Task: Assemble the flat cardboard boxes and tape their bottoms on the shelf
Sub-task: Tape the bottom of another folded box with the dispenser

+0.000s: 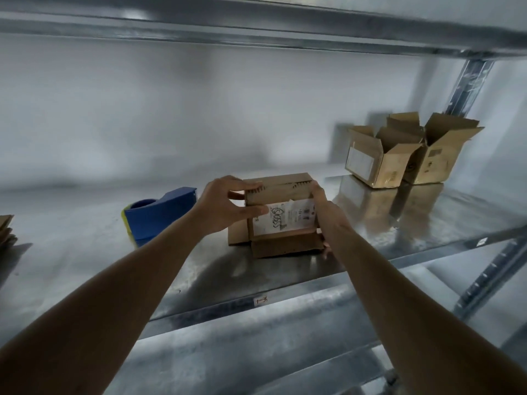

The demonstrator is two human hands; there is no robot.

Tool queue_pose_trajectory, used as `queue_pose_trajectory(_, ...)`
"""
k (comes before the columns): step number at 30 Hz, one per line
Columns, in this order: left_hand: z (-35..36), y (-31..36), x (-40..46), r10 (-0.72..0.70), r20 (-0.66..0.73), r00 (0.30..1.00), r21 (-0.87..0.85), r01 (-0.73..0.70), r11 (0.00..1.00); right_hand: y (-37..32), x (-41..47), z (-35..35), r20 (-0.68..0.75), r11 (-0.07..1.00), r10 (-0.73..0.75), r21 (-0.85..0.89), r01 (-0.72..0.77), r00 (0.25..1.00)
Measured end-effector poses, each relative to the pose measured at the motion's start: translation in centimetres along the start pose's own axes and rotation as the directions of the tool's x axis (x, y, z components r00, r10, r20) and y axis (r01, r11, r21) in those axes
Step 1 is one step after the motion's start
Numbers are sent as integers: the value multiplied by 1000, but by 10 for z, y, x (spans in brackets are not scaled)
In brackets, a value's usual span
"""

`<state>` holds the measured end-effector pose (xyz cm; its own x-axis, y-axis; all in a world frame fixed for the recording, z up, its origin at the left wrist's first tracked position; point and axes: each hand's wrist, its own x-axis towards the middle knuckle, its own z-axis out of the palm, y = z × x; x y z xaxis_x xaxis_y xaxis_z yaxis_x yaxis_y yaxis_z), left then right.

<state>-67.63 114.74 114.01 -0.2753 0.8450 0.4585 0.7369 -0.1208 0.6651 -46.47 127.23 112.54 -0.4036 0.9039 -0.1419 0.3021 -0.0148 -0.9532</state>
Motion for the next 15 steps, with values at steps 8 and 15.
queue_pose_trajectory(8, -12, 1, -1, -97, -102, 990, -146, 82, 986, -16, 5, -11, 98, 989, 71, 119, -83, 993)
queue_pose_trajectory(15, -17, -7, -6, -62, -130, 990, 6, 63, 998, -15, 19, -10, 247, 978, 146, 110, -178, 958)
